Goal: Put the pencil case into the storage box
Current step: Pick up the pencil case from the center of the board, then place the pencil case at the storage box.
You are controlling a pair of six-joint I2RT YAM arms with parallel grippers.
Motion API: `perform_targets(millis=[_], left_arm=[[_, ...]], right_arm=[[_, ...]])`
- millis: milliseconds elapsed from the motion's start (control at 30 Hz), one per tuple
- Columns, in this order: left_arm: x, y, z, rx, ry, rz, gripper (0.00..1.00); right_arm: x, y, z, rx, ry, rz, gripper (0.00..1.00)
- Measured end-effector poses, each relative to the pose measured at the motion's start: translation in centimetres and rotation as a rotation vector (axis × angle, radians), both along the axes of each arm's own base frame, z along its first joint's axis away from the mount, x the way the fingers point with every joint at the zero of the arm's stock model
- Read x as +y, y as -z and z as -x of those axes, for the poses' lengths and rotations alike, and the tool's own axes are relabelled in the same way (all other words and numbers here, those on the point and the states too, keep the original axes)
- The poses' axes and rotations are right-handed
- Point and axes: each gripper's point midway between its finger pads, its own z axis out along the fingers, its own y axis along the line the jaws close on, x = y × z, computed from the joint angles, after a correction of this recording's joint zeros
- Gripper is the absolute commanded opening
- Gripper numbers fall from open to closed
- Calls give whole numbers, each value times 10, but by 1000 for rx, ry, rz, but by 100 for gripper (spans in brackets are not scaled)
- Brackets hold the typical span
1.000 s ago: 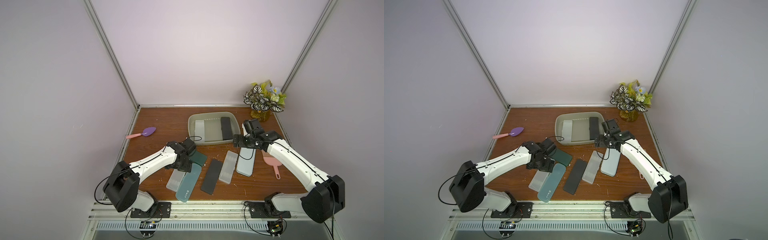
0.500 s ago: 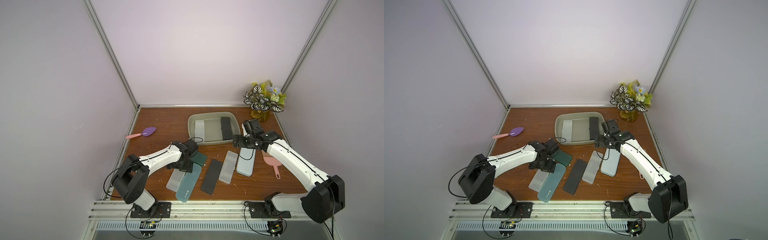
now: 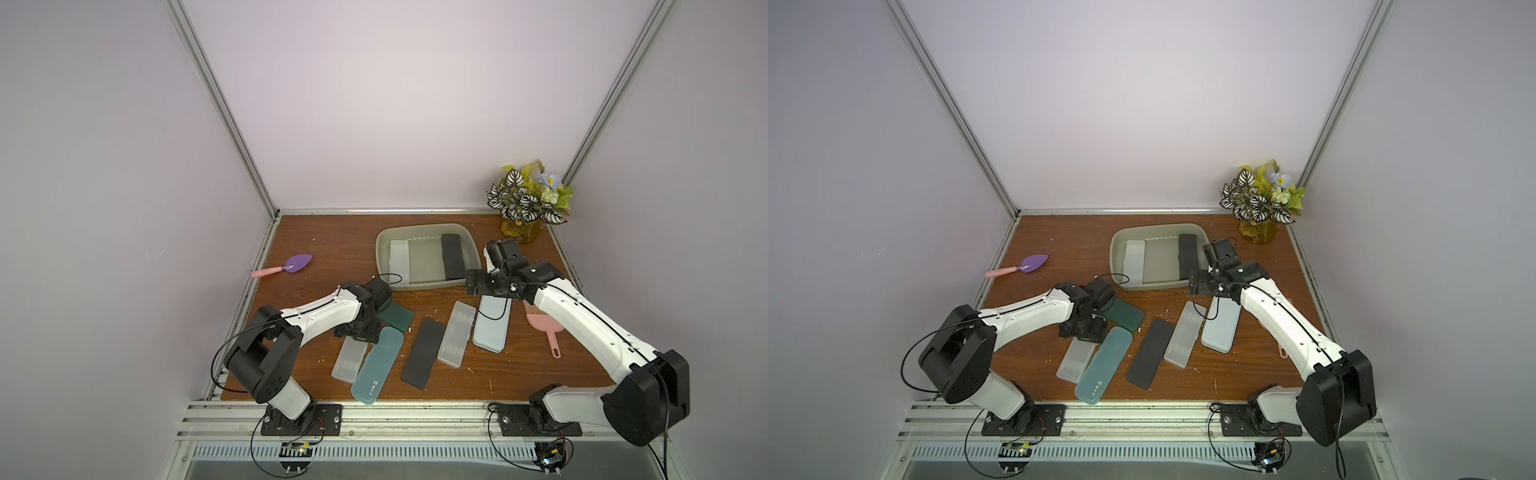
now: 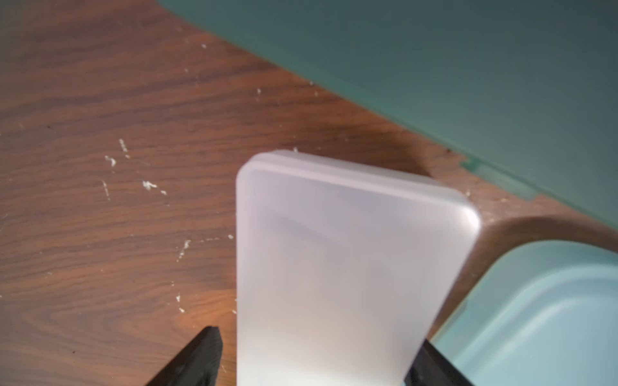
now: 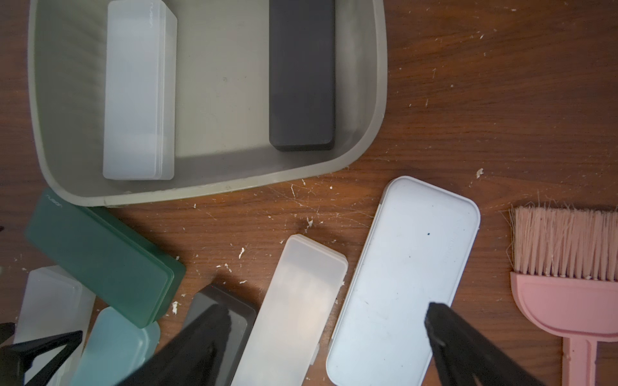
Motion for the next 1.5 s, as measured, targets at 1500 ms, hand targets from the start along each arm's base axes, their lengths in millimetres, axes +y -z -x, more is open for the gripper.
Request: perform_targets(millis=[1500], left_arm=[[-111, -209, -206, -492, 24, 294, 54]], right_arm=[[4, -2, -4, -29, -59, 2, 99]])
